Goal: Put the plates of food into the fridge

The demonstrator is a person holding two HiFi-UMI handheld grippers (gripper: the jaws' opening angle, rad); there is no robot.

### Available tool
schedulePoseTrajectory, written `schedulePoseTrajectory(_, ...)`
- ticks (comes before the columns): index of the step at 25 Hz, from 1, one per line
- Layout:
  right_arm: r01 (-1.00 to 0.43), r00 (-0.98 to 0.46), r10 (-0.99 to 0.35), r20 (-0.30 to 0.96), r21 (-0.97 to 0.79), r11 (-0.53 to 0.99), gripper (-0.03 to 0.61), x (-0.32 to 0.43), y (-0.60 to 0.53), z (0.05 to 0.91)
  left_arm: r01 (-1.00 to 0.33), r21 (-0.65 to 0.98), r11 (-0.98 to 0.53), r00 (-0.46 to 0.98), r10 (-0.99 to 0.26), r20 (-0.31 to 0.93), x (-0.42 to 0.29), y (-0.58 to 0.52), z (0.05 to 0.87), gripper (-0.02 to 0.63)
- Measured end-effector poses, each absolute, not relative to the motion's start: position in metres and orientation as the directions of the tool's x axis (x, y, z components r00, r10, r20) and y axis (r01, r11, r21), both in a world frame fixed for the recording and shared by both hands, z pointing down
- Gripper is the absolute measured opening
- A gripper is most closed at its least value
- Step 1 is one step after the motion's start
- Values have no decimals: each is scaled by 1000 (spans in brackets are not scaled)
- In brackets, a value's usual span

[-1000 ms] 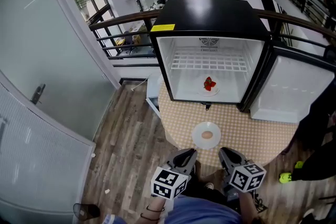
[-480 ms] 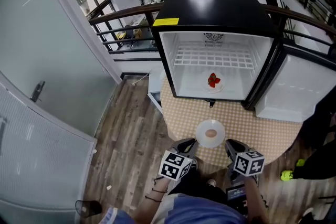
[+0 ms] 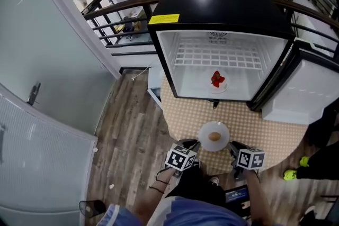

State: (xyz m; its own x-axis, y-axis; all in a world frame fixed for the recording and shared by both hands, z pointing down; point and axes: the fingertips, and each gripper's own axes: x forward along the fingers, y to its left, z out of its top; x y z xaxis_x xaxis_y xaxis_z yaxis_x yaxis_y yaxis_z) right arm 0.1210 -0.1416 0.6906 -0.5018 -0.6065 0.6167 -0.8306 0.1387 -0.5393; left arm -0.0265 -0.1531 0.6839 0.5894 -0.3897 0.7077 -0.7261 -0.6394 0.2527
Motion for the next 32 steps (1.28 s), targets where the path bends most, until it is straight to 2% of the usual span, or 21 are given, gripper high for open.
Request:
schedulePoseTrajectory(5, -812, -498, -603, 623, -579, 73, 117, 123, -153, 704, -719, 322, -616, 595, -307, 743, -22, -162, 709, 96)
schedulePoseTrajectory(9, -815, -486, -594, 642, -578, 42, 120, 123, -158, 712, -726, 366, -582, 601, -279, 749, -23, -170, 719, 121)
schedulePoseTrajectory(22, -850, -440, -572, 692, -527, 17, 111, 116, -167, 727, -712, 435, -551, 631, -231, 741, -19, -183, 734, 117)
schedulePoseTrajectory(24, -869, -414, -569, 711, -495, 14, 77, 118, -166, 729, -711, 436, -552, 632, -228, 741, -19, -183, 734, 114)
schedulePoseTrajectory(32, -816, -422, -597, 683, -573, -79, 41, 124, -164, 718, -686, 534, -493, 691, -214, 690, -22, -181, 723, 54)
